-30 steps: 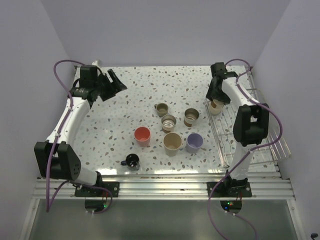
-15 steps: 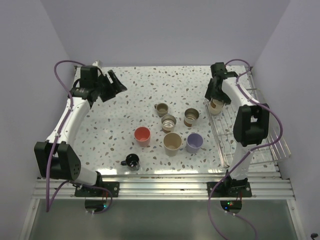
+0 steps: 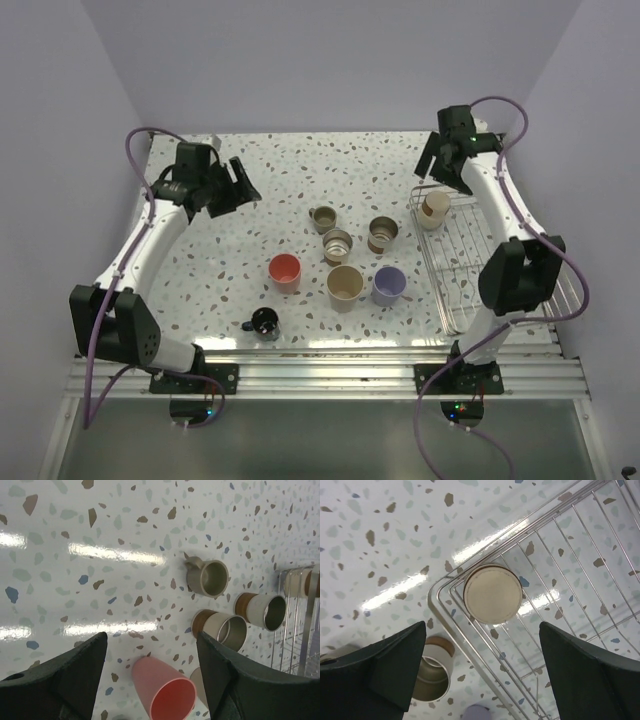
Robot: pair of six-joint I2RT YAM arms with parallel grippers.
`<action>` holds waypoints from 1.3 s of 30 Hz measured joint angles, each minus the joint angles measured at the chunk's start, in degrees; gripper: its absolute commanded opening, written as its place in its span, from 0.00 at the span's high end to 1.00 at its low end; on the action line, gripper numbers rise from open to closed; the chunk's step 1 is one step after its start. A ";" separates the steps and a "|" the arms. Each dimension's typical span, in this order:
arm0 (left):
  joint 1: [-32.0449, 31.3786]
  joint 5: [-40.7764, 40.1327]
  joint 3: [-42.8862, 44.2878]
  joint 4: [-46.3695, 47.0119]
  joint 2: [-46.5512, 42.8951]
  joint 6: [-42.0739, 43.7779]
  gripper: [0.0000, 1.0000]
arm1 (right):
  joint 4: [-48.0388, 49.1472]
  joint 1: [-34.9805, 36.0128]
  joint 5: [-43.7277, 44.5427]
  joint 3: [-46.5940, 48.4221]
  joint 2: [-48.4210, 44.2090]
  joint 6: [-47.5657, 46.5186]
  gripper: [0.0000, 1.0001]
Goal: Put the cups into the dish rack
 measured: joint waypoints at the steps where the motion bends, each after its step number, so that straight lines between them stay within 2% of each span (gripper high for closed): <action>1: -0.33 -0.35 -0.46 -0.72 -0.22 0.37 0.25 | -0.37 0.02 -0.15 0.13 -1.36 0.17 0.02; 8: -5.79 -5.64 -5.55 -4.66 -2.03 2.71 0.28 | -1.33 0.81 -3.61 0.31 -14.84 1.60 0.02; 16: -12.04 -8.98 -12.87 -7.28 -4.98 2.43 0.30 | -2.56 2.27 -7.67 -5.84 -27.78 3.02 0.02; 25: -14.91 -9.84 -17.86 -6.60 -7.63 1.60 0.34 | -4.66 2.27 -9.05 -10.16 -30.12 3.10 0.02; 39: -18.88 -11.65 -19.80 -5.99 -12.74 -1.14 0.39 | -6.49 2.27 -9.27 -11.15 -32.41 2.99 0.02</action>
